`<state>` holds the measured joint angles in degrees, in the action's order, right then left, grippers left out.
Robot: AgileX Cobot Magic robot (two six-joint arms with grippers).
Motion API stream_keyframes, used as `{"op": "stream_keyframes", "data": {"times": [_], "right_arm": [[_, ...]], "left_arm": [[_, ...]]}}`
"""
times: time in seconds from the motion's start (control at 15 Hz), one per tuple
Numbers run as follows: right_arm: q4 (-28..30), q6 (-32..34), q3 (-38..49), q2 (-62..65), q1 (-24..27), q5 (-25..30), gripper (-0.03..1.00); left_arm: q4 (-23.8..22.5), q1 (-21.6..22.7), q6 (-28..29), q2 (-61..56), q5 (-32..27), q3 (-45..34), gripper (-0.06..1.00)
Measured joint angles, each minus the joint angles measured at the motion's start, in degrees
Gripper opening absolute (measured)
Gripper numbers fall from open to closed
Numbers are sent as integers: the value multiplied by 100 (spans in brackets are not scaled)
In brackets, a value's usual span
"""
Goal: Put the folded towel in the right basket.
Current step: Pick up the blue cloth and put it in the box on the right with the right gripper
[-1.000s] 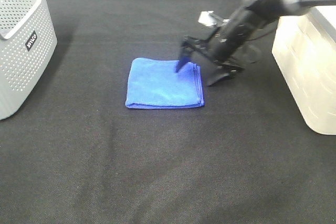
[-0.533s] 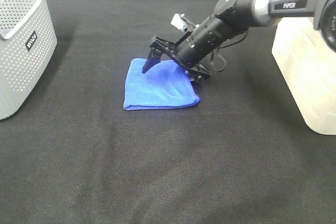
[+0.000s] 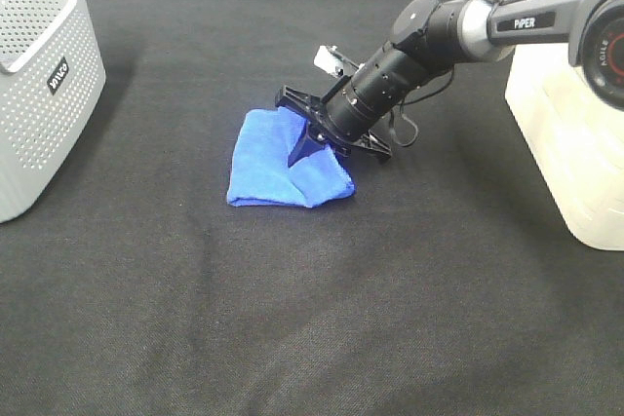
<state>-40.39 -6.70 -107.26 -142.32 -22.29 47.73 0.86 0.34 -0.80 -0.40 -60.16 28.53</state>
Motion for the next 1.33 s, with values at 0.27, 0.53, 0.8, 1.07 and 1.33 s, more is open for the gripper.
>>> {"op": "stream_keyframes", "data": {"times": [0.27,0.53,0.8,1.07,1.33], "right_arm": [[458,-17,-241,464,0,773,20],[1266,350,-1450,1352,252,2051,20],[2269,584,-1908,2286,607,2172,20],[2825,584,-1925,3209,1083,2189,20],[3094,539,-1656,3971,2922,2183,20]], "left_arm": [[0,0,0,0,0,0,99],[0,0,0,0,0,0,99],[0,0,0,0,0,0,99],[0,0,0,0,0,0,99],[0,0,0,0,0,0,99]]}}
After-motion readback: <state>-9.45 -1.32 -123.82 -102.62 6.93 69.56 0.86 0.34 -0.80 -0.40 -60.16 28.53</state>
